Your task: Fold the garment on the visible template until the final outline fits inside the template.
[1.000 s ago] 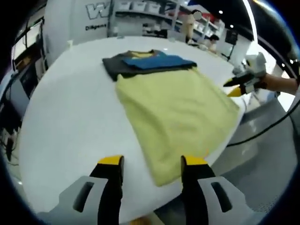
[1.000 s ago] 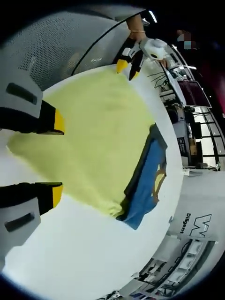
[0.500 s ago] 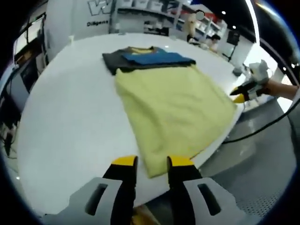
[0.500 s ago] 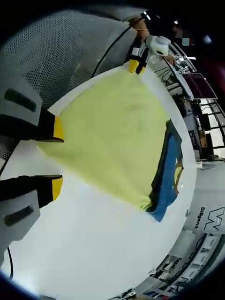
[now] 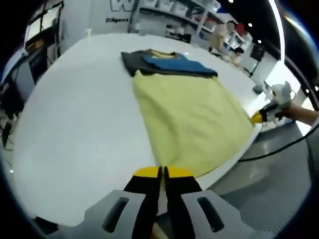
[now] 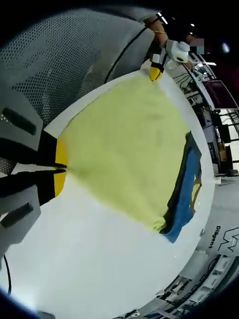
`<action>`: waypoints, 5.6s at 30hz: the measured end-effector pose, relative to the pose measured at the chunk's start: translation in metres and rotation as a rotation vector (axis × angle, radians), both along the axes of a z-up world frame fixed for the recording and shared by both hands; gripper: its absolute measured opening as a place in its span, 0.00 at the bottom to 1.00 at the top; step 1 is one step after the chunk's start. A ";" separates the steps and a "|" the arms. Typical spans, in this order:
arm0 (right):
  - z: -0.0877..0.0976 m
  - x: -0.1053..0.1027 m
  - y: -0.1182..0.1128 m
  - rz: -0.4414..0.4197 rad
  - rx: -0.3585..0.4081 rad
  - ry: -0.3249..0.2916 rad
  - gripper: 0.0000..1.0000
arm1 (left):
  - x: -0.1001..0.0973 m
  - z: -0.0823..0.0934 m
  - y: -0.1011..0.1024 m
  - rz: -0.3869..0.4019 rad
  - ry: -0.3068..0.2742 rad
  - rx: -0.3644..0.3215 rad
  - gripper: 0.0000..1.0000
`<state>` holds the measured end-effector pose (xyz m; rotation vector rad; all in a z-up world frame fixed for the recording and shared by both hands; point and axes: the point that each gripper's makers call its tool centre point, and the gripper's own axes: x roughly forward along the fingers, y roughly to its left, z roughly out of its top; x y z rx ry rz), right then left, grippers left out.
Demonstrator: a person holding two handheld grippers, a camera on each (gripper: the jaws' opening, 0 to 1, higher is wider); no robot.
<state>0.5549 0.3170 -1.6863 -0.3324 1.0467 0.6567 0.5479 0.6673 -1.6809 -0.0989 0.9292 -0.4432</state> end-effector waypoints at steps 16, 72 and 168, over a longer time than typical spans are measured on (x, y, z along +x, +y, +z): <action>0.049 -0.019 -0.003 -0.099 0.156 0.032 0.00 | -0.014 0.055 0.002 0.003 -0.036 -0.037 0.00; 0.153 0.201 0.014 -0.325 0.521 -0.310 0.00 | 0.218 0.148 0.020 0.088 -0.487 -0.022 0.00; 0.032 0.249 0.024 -0.180 0.261 -0.310 0.29 | 0.262 0.040 0.028 0.054 -0.292 0.078 0.31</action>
